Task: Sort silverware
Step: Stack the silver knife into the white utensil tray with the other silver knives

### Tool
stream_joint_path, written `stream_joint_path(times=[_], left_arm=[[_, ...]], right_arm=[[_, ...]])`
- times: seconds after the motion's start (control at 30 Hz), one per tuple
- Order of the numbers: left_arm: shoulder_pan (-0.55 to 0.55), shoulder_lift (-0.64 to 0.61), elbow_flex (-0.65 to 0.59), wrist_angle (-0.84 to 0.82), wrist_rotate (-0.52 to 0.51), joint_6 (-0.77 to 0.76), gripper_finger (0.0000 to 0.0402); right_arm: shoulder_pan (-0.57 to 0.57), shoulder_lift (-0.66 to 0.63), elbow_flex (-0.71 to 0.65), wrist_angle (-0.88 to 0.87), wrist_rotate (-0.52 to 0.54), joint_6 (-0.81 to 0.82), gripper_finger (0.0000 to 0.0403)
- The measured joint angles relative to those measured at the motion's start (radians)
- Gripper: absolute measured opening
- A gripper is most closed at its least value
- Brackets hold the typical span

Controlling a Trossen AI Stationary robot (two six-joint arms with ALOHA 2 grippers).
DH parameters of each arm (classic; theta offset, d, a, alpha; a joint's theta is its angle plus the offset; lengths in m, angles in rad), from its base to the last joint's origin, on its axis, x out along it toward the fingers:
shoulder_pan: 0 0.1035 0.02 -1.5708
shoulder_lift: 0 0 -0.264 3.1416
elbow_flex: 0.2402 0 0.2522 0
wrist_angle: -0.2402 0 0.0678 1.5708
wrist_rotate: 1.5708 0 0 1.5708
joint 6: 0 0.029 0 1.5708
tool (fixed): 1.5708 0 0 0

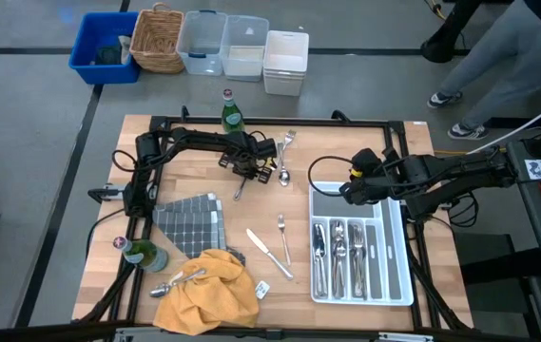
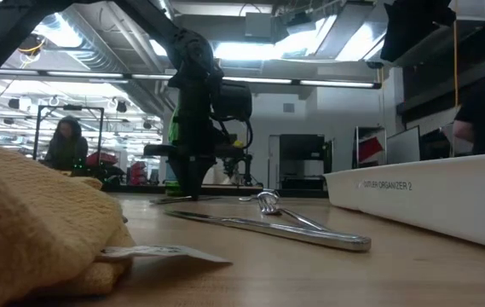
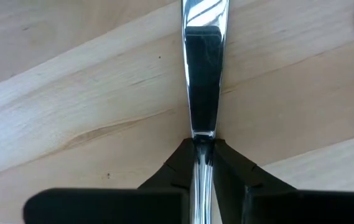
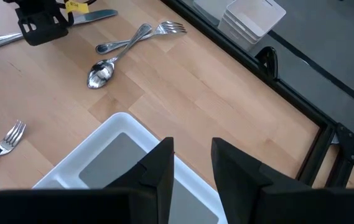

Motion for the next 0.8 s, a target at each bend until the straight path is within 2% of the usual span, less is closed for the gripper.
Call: stream_joint_path(times=[0.27,0.6,0.8], left_arm=[[-0.018,0.004,0.024,-0.005,0.011,-0.001,0.0032],[-0.021,0.006,0.042,0.040,0.158,-0.002,0.0032],[-0.022,0.006,0.044,0.064,0.203,-0.002,0.0032]], right_arm=[[0.000,0.000,0.000,0.000,0.000,0.000,0.0111],[0.000,0.000,0.000,-0.004,0.000,0.000,0.0111],[0.000,0.000,0.000,-0.005,0.000,-0.024,0.0111]])
